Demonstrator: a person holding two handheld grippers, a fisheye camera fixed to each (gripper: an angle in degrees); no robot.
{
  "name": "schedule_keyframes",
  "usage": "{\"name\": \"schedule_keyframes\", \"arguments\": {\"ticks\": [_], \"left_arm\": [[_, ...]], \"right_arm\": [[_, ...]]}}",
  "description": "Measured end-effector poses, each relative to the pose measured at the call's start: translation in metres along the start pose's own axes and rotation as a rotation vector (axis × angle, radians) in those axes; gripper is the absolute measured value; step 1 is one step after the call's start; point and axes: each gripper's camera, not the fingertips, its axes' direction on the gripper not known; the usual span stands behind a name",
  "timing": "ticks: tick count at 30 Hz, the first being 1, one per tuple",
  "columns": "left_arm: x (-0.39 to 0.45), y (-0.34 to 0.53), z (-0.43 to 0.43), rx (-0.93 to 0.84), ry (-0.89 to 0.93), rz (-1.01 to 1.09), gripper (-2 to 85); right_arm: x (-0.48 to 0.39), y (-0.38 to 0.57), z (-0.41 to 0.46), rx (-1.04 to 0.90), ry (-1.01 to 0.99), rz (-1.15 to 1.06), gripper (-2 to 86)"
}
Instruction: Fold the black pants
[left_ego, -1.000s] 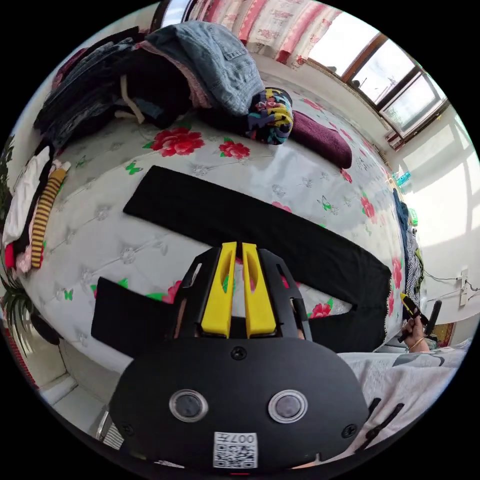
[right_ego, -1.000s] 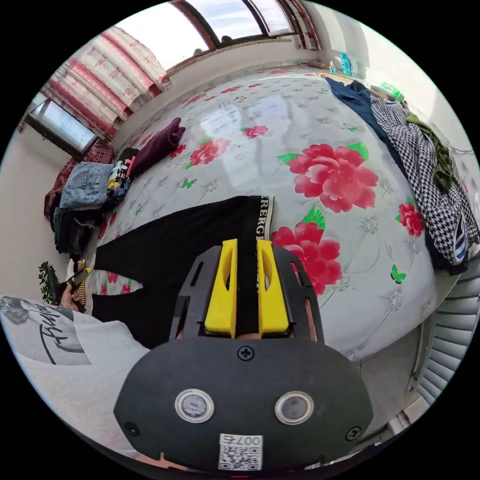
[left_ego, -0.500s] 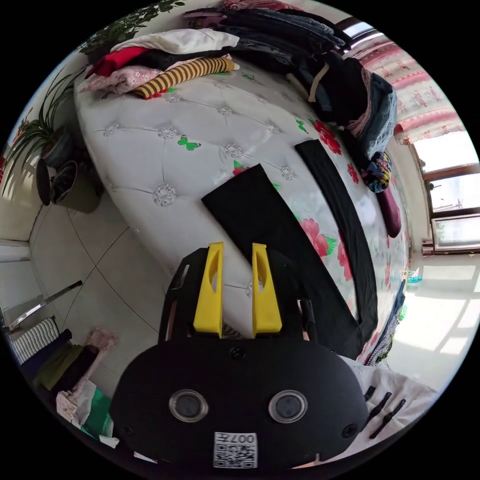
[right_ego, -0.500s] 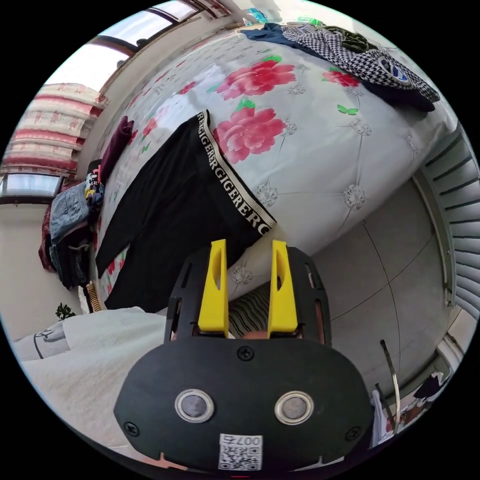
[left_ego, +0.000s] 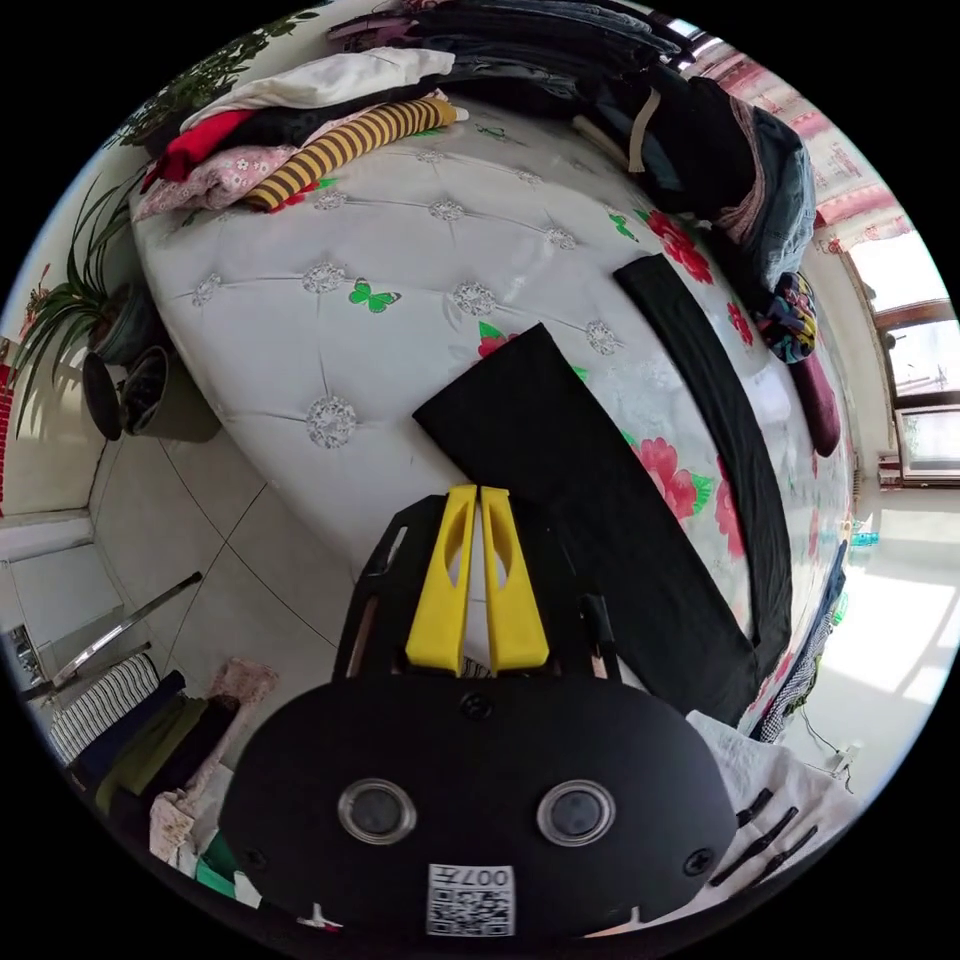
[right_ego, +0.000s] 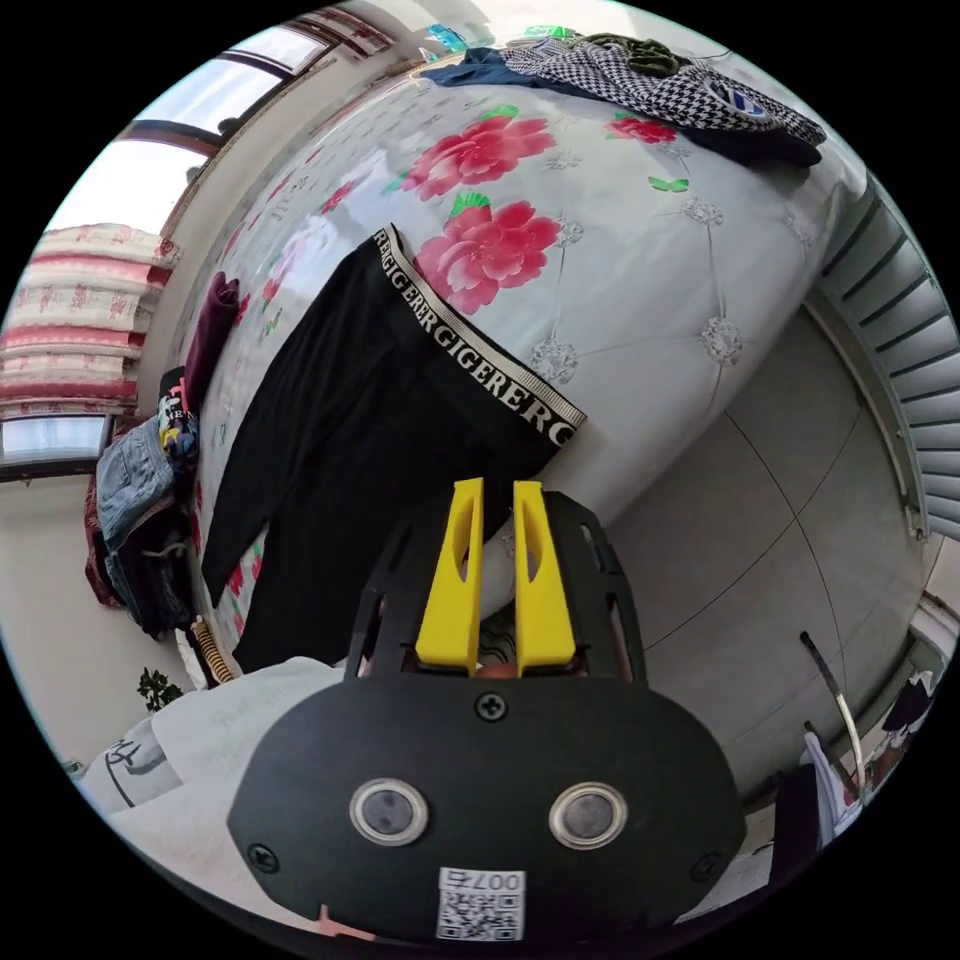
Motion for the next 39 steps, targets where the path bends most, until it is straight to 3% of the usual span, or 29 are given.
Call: {"name": "schedule_keyframes", "arguments": {"ticks": [4,11,18,24,31,34,39], "left_arm": [[-0.01,-0.005,-0.01,0.003,0.111,-0.034,-0.9],[-0.015,-0.008,-0.064,0.141,0.473,-0.057,-1.0],[0.023,-0.046,-0.104,0.212,0.575,0.004,-0.9],[0.105,-0.131,-0.064,0.095,0.486,0.077,-0.7],[0.191,-0.175,-0.02,0.087,0.401,0.146,4.1],[0.214,-0.161,-0.003,0.048,0.305,0.305,5.0],[0.244,-0.092,0.015,0.014,0.143,0.629,4.7]], "right_arm": [[0.009,0.004,-0.015,0.059,-0.09,-0.026,0.3],[0.017,0.002,-0.049,0.188,-0.387,0.033,-0.1],[-0.008,-0.014,-0.063,0.275,-0.514,0.048,-0.2],[-0.085,-0.08,-0.04,0.252,-0.423,-0.074,-0.1],[-0.151,-0.142,0.01,0.297,-0.359,-0.086,0.6],[-0.17,-0.152,0.027,0.213,-0.29,-0.183,1.1],[-0.227,-0.127,0.06,0.031,-0.074,-0.552,0.7]]}}
